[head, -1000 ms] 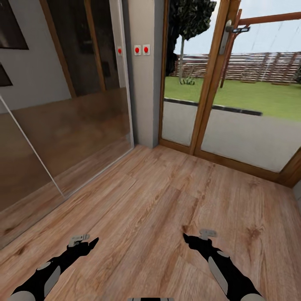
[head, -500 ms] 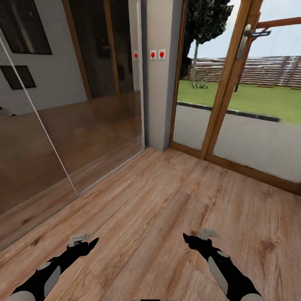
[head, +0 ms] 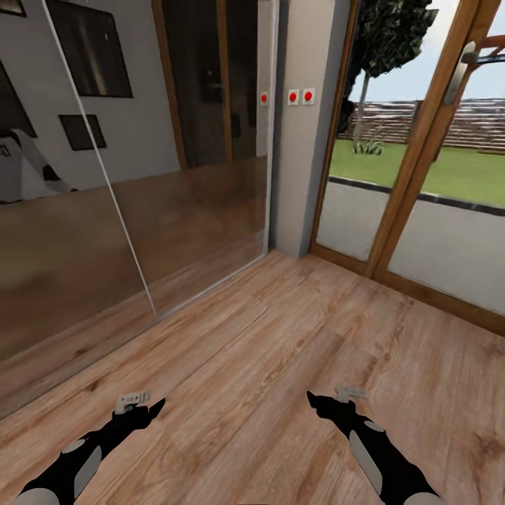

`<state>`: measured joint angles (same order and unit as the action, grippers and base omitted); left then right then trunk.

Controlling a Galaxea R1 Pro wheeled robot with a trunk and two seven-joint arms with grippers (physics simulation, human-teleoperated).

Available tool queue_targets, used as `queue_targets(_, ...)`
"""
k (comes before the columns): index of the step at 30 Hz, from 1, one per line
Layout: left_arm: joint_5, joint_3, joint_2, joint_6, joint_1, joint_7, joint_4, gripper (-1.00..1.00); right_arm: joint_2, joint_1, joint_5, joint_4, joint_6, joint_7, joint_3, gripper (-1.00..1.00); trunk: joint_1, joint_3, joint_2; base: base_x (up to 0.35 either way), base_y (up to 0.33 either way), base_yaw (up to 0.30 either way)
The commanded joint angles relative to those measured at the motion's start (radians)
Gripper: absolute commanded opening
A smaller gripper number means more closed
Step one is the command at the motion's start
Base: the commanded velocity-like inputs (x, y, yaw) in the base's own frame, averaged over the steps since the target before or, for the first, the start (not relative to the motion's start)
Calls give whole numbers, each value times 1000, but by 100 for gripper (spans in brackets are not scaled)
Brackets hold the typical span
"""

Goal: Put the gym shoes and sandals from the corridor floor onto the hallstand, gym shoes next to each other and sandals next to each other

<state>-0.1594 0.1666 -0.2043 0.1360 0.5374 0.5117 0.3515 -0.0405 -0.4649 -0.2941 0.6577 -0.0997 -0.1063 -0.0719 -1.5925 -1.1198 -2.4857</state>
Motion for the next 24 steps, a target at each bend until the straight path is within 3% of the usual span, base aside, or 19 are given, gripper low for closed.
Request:
queue_targets(1, -5, 4, 0, 0, 1, 7, -2, 100, -1, 0, -8, 2, -5, 0, -3, 100, 0, 0, 0, 0, 0, 262)
queue_targets(10, -5, 4, 0, 1, 1, 7, -2, 100, -1, 0, -8, 2, -5, 0, -3, 100, 0, 8, 0, 1, 0, 262)
queue_targets(24, -5, 4, 0, 1, 1, 7, -2, 100, -1, 0, -8, 2, -5, 0, -3, 100, 0, 20, 0, 250, -243, 262)
